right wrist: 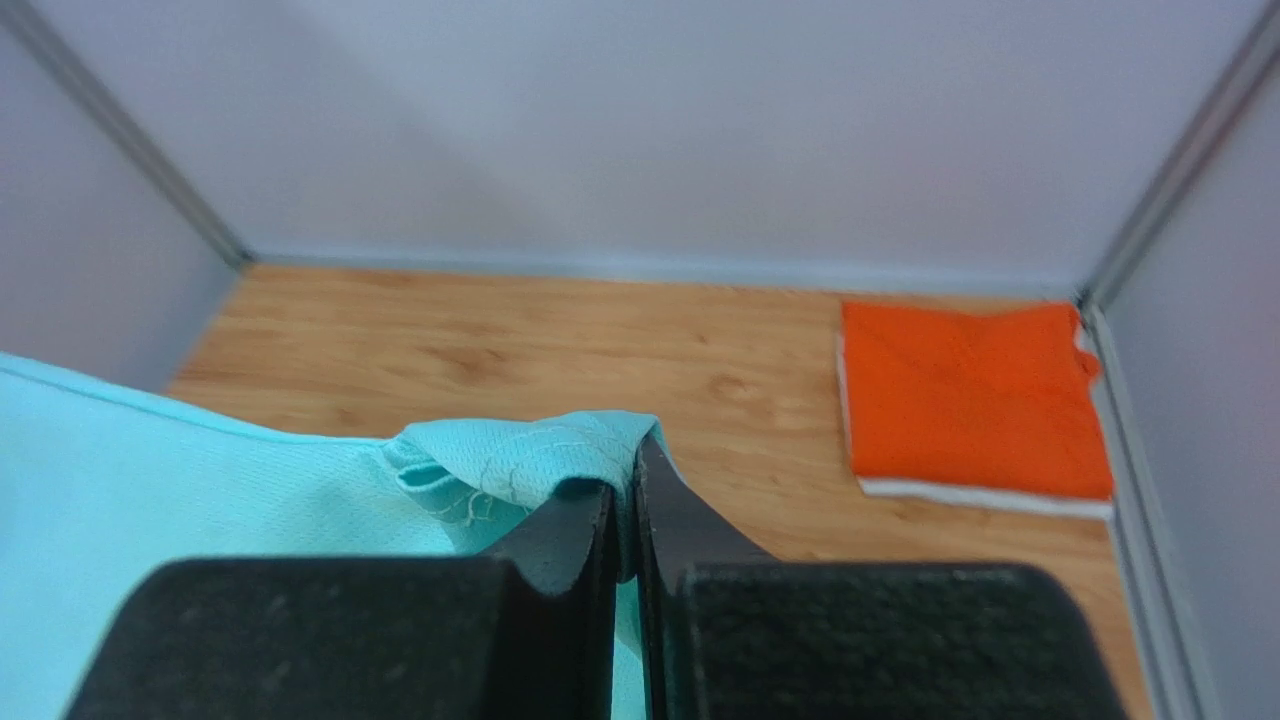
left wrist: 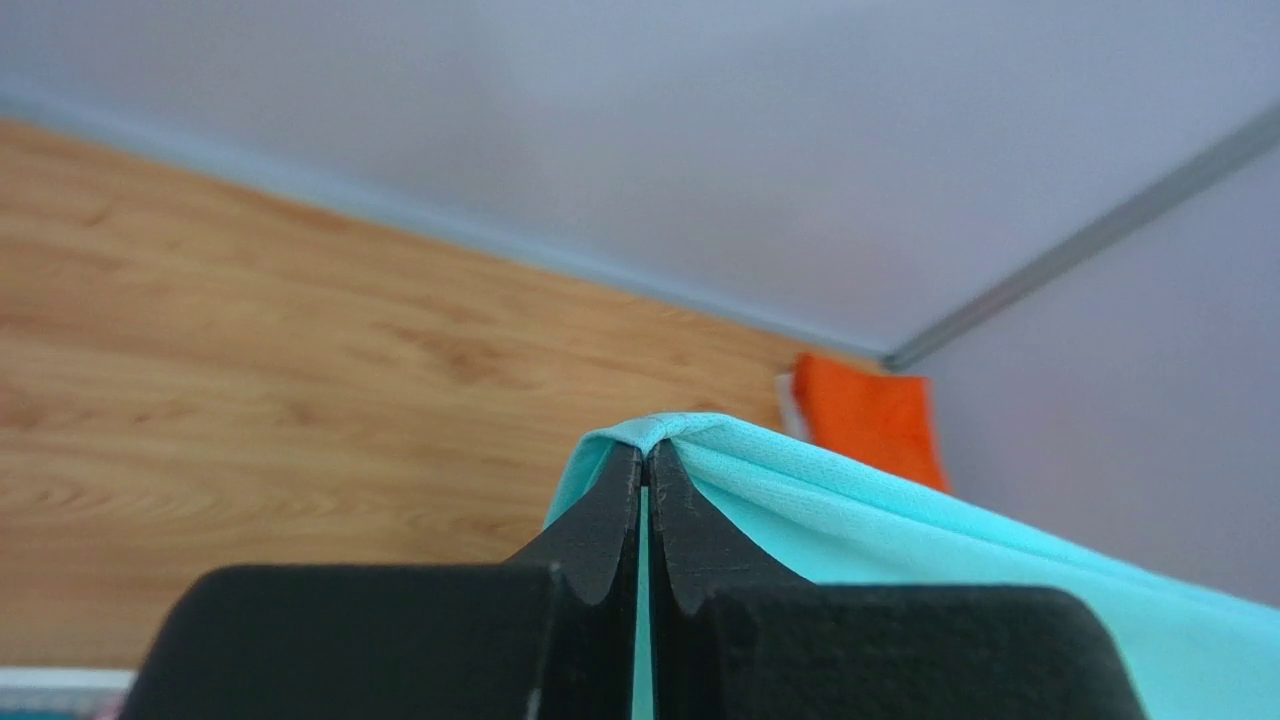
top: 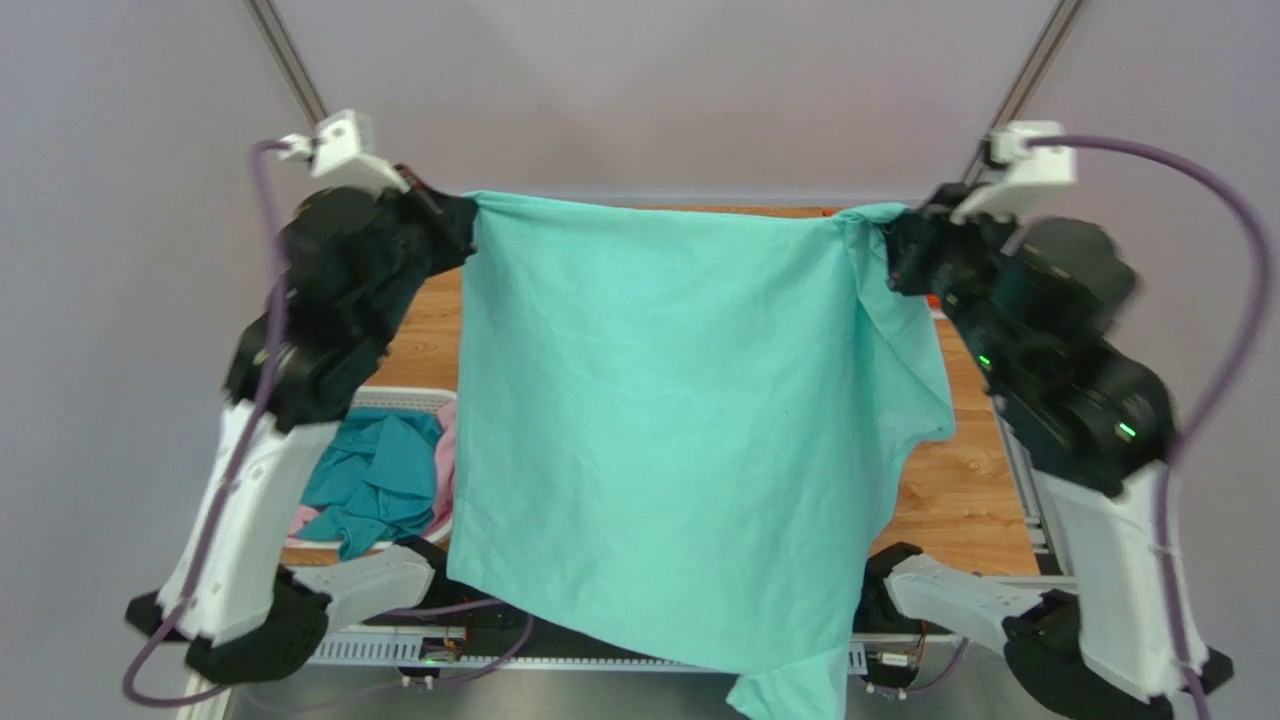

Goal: Fold and stack the t-shirts
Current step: Flatten the tshirt out

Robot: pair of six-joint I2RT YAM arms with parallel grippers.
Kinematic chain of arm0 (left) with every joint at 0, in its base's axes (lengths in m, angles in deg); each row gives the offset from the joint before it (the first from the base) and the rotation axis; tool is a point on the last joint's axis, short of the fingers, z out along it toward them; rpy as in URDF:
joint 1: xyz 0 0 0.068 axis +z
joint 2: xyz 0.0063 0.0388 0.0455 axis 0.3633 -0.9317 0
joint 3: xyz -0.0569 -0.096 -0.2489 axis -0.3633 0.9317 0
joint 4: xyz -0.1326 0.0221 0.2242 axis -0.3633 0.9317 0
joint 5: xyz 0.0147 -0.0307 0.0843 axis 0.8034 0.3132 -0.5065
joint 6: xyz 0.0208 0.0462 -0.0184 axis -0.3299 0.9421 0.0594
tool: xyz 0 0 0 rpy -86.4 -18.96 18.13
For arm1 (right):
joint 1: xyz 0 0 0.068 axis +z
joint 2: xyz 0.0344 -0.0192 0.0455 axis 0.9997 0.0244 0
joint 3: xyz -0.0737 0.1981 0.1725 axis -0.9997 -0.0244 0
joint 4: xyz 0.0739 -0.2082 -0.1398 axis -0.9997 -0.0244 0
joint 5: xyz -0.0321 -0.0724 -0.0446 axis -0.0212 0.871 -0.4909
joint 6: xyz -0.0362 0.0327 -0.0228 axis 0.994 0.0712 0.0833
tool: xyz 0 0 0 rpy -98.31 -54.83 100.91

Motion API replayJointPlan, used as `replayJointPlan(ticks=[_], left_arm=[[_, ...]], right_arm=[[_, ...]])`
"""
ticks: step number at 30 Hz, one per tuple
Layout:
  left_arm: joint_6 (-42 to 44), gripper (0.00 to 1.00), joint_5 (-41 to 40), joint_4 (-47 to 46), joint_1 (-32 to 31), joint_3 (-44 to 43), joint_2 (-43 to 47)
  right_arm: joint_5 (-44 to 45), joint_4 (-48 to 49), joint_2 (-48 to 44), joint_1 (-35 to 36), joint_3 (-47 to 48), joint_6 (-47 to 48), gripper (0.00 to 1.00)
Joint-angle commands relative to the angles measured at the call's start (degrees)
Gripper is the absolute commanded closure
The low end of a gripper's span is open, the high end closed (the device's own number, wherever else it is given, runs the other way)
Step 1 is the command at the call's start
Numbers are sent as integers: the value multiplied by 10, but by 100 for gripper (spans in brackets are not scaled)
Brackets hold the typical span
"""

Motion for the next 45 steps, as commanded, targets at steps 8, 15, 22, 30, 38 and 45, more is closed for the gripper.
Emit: replayJointPlan(ticks=[8, 15, 22, 30, 38, 45], left_arm=[[-5, 0, -12, 76, 113, 30, -400], [-13, 0, 17, 55, 112, 67, -390], [-23, 0, 57, 20, 107, 187, -300], [-27, 0, 141, -44, 58, 225, -341], [-32, 0, 181, -87, 24, 174, -442], [-36, 0, 193, -95, 21, 166, -516]], right_arm=[[-196, 163, 306, -174, -269, 25, 8], [-153, 141, 325, -174, -277, -27, 0], [-209, 153, 225, -173, -390, -85, 0], [-199, 180, 243, -174, -469, -121, 0], [-152, 220, 321, -180, -466, -162, 0], [-176, 244, 417, -182, -446, -163, 0]])
